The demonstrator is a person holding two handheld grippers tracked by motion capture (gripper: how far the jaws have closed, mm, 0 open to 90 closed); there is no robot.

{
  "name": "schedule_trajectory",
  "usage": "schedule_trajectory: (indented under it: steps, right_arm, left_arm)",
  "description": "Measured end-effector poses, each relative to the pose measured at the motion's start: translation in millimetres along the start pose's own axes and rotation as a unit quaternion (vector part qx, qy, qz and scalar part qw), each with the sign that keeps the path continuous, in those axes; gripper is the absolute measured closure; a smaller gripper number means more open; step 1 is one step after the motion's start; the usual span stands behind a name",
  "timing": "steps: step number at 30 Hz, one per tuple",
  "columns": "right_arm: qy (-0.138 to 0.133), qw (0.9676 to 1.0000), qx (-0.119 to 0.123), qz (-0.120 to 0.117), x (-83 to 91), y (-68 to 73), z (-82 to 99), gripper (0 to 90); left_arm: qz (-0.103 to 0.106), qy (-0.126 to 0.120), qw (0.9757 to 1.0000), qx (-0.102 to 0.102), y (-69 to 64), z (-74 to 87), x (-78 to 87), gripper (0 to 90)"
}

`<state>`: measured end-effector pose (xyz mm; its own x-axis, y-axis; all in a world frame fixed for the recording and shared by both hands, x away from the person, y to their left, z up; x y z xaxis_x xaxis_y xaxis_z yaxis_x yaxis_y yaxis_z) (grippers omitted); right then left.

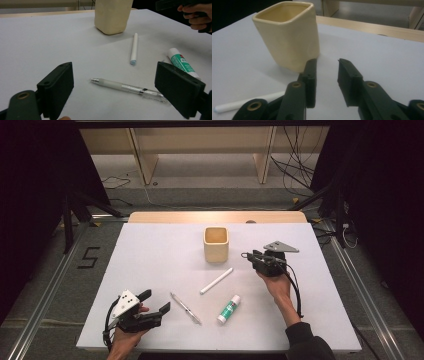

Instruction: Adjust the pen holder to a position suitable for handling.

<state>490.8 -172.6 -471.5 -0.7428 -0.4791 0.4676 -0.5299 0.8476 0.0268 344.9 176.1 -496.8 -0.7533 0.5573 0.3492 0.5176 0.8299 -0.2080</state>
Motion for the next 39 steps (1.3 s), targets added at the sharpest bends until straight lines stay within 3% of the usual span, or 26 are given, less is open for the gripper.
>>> schedule_trajectory:
  steps: [9, 21, 39]
  right_arm:
    - [0.030, 0.9993, -0.018, 0.011, -44.1, 1.0, -7.6, 89.4]
    - [0.048, 0.9984, -0.026, 0.010, -80.7, 8.3, -17.2, 90.0]
    - [0.075, 0.9966, -0.032, 0.011, -101.3, 17.6, -13.0, 90.0]
  left_arm:
    - [-0.001, 0.001, 1.0000, 0.001, 0.4, 0.0, 0.1, 15.5]
    - [-0.001, -0.002, 1.0000, 0.004, 0.8, -0.4, 0.5, 15.5]
    - [-0.001, -0.003, 1.0000, 0.004, 0.1, -0.6, 0.7, 15.4]
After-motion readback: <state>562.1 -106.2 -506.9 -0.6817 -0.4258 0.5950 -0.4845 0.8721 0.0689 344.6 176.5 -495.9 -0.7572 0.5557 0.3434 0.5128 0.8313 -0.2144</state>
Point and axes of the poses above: each handheld gripper's, and its own axes: x roughly backward along the jaws, z roughly out of its underside, y roughly to its left, the point moved 6 cm from there along -x, roughly forward along the jaws, and after that the axes turned 4 degrees about x, right-handed, at the moved point
